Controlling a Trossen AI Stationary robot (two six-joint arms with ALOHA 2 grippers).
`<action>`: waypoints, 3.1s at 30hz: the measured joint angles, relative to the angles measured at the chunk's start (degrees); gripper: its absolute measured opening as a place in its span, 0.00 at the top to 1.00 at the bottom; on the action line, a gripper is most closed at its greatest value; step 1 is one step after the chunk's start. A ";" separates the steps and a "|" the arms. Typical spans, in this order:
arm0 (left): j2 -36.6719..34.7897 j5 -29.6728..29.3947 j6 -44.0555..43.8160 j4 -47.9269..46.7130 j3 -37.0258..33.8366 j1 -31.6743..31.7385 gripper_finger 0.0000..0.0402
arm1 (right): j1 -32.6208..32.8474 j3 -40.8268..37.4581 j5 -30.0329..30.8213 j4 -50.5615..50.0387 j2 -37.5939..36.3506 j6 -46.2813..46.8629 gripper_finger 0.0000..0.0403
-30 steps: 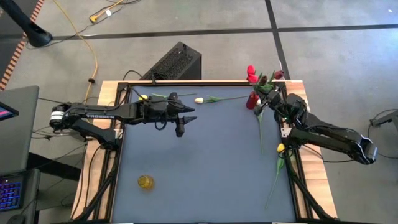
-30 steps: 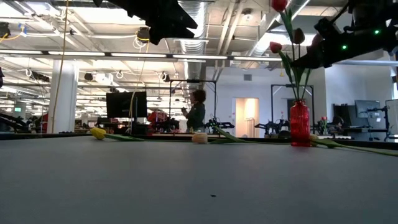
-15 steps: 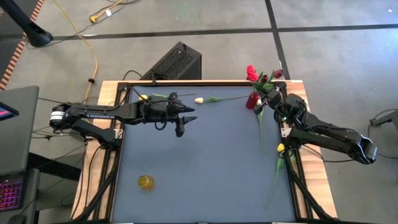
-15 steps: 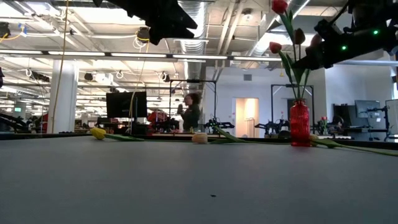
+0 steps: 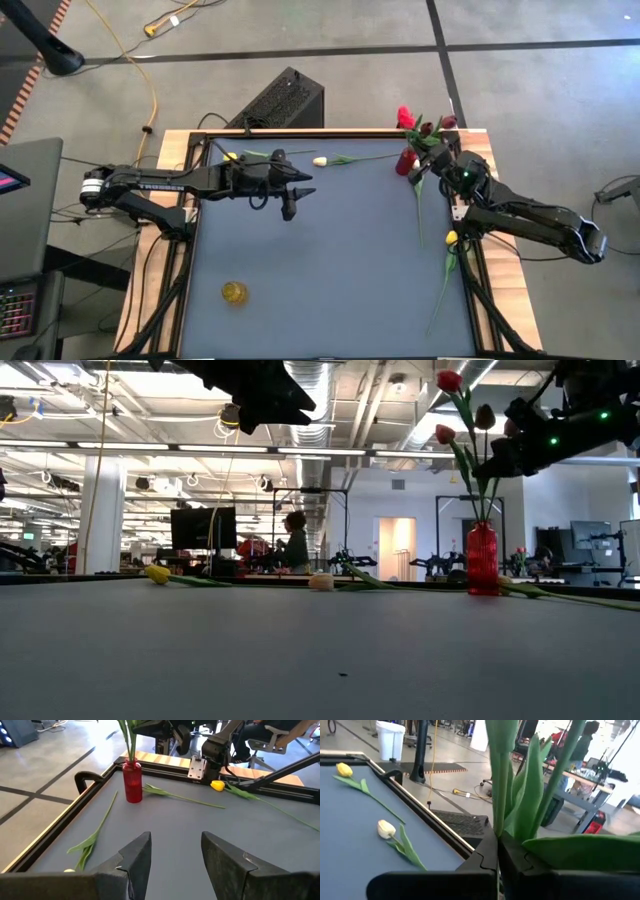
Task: Sort flowers into vase by color
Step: Put the red flower into the red vase, then put the bottom yellow flower into the yellow vase
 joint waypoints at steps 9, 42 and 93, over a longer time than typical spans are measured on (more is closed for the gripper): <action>0.00 0.00 0.91 -1.22 0.00 0.00 0.60 | 0.00 0.00 0.02 0.20 -0.02 3.60 0.84; 0.00 1.92 3.89 -1.09 0.00 -0.02 0.60 | 0.07 14.42 -1.01 -30.33 0.41 15.76 0.41; 0.00 14.32 -5.11 -10.07 -0.02 -3.82 0.60 | 44.50 30.64 -21.44 -69.90 16.53 76.46 0.41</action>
